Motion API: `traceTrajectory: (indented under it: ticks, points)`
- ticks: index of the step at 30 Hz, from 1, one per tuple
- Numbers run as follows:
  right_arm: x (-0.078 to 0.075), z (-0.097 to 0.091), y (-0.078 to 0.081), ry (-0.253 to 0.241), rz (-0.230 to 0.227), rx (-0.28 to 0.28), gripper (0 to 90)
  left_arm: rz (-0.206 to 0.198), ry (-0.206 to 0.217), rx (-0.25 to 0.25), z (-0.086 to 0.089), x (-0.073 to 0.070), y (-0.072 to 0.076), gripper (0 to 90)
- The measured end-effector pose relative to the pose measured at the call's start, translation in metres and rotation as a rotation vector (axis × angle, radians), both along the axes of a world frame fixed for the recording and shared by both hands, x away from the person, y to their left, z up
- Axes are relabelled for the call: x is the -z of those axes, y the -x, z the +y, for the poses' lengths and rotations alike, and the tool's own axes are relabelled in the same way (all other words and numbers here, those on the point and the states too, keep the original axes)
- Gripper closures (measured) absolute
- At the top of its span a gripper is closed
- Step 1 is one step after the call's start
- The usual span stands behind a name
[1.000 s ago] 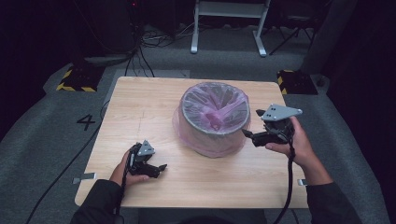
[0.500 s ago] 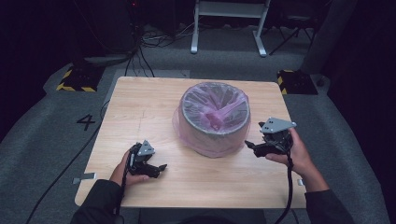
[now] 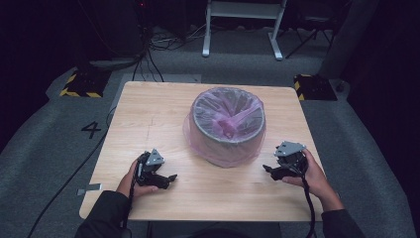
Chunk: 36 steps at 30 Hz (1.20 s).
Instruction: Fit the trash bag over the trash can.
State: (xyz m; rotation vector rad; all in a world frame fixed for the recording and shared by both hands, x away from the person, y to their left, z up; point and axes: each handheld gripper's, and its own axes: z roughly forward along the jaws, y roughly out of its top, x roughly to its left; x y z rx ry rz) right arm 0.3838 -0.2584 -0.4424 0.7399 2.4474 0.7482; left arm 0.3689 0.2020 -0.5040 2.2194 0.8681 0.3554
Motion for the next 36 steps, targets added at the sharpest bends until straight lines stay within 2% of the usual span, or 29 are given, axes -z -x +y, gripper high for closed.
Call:
traceTrajectory:
  ticks: [4,9,13,18,19,23,36]
  points:
    - [0.018,-0.005,0.003,0.021,0.028,0.010,17.4,0.000,0.004,-0.006,0.000,0.000,0.000,12.5]
    - [0.038,-0.017,0.008,0.006,0.067,0.042,17.4,0.000,0.004,-0.010,-0.001,0.000,0.000,12.5]
    - [0.047,-0.031,0.013,-0.092,0.078,0.070,16.0,0.000,0.004,-0.010,-0.001,0.000,0.000,12.5]
    - [0.061,-0.051,0.021,-0.272,0.099,0.137,14.7,0.000,0.004,-0.011,-0.001,0.000,0.000,12.6]
    - [0.061,-0.053,0.022,-0.281,0.102,0.154,14.3,0.000,0.004,-0.010,-0.001,0.000,0.000,12.6]
    - [0.061,-0.057,0.025,-0.282,0.097,0.189,14.1,0.001,0.005,-0.009,-0.001,0.000,0.000,12.6]
    - [0.062,-0.057,0.022,-0.276,0.105,0.196,9.6,-0.001,-0.003,-0.001,0.000,0.000,-0.001,12.6]
